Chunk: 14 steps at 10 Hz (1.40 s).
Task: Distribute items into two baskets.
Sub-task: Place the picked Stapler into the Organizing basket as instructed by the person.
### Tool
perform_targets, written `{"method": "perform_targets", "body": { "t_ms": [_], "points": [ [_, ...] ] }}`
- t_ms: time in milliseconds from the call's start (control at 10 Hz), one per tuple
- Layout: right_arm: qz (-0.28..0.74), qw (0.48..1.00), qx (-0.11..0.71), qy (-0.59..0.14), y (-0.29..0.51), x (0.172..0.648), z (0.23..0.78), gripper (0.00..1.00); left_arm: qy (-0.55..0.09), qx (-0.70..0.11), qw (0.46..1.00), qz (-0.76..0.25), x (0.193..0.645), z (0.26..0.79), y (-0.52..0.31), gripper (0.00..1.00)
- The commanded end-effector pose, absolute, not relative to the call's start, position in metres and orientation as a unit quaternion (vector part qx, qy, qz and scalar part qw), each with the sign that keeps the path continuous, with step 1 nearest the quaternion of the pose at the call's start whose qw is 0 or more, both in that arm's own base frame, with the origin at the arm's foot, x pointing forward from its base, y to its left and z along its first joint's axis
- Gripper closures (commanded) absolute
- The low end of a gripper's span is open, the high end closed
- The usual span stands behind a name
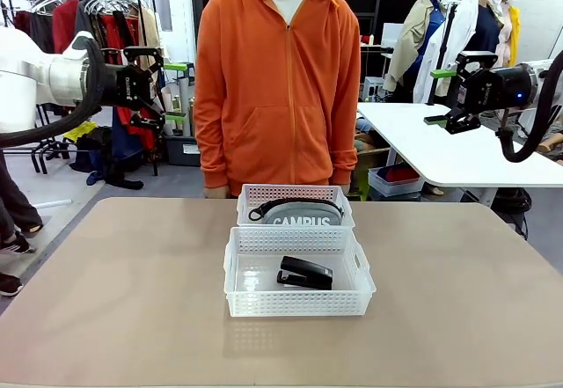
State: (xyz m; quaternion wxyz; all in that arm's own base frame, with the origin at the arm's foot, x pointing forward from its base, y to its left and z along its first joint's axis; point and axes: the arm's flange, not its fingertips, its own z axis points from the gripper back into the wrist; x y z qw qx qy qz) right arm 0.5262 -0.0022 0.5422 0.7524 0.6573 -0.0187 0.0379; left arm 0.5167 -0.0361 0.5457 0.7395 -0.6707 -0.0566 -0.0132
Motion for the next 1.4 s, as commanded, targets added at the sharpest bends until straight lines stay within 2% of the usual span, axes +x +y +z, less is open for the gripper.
{"method": "perform_targets", "body": {
  "t_ms": [0,1300],
  "points": [
    [0.040,0.752,0.657,-0.020,-0.0022,0.5258,0.5447,0.00,-0.054,-0.671,0.739,-0.009,0.5169,0.5457,-0.0357,0.00],
    [0.040,0.752,0.657,-0.020,-0.0022,0.5258,0.5447,0.00,-0.054,-0.671,0.739,-0.009,0.5169,0.5457,-0.0357,0.00]
  ]
}}
